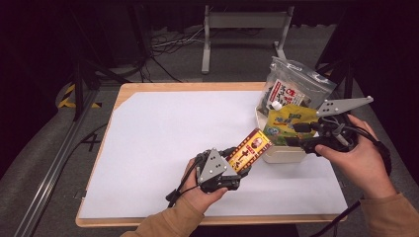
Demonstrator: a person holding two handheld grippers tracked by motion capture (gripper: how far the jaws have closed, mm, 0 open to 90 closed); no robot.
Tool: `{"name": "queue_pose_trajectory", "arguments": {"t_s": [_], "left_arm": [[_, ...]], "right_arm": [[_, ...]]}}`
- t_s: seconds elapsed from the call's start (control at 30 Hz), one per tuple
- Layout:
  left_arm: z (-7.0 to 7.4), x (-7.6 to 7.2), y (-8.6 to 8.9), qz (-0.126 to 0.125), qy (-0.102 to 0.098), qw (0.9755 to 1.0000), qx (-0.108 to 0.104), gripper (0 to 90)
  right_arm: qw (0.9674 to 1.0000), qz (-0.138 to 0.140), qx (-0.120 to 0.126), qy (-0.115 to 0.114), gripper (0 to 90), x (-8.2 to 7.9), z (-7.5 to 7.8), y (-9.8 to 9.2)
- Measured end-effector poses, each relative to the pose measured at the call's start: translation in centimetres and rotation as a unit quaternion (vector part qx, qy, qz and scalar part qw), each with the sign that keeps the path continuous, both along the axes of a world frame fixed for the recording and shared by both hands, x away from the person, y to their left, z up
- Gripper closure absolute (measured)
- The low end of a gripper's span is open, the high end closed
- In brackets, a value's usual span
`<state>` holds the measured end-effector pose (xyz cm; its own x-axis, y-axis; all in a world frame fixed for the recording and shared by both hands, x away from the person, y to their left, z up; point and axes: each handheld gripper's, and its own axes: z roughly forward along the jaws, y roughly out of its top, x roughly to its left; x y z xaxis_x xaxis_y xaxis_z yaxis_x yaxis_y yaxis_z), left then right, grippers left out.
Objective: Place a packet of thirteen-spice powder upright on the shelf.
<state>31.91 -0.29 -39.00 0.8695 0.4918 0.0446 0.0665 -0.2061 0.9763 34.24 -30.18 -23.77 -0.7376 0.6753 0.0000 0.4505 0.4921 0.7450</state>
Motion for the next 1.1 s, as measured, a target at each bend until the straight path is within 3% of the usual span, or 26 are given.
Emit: {"name": "queue_pose_trajectory", "arguments": {"t_s": [0.33, 0.57, 0.63, 0.77, 0.87, 0.93, 1.1], "left_arm": [[-1.1, 0.0, -0.3, 0.009, -0.018, 0.9998, -0.004, 32.5], [-1.9, 0.2, -0.3, 0.019, -0.017, 0.9996, -0.009, 32.5], [-2.0, 0.2, -0.3, 0.020, -0.018, 0.9996, -0.003, 32.4], [-2.2, 0.2, -0.4, 0.022, -0.015, 0.9996, 0.002, 32.4], [-2.1, 0.2, -0.4, 0.021, -0.018, 0.9996, 0.002, 32.4], [-2.1, 0.1, -0.4, 0.019, -0.017, 0.9997, 0.000, 32.4], [-2.1, 0.0, -0.4, 0.019, -0.020, 0.9996, 0.003, 32.4]], "right_arm": [[0.9996, -0.008, 0.007, 0.027, 44.4, 0.3, 0.5, 0.2], [0.9983, -0.008, 0.018, 0.055, 43.4, 1.1, 0.9, 0.6], [0.9971, -0.013, 0.025, 0.071, 42.6, 1.4, 0.9, 0.8], [0.9961, -0.022, 0.030, 0.079, 40.4, 1.8, 0.7, 1.1], [0.9931, -0.034, 0.049, 0.101, 42.2, 2.3, 0.5, 1.5], [0.9922, -0.033, 0.067, 0.100, 44.3, 2.5, 0.3, 1.8], [0.9920, -0.031, 0.050, 0.112, 46.6, 2.8, 0.1, 2.4]]}}
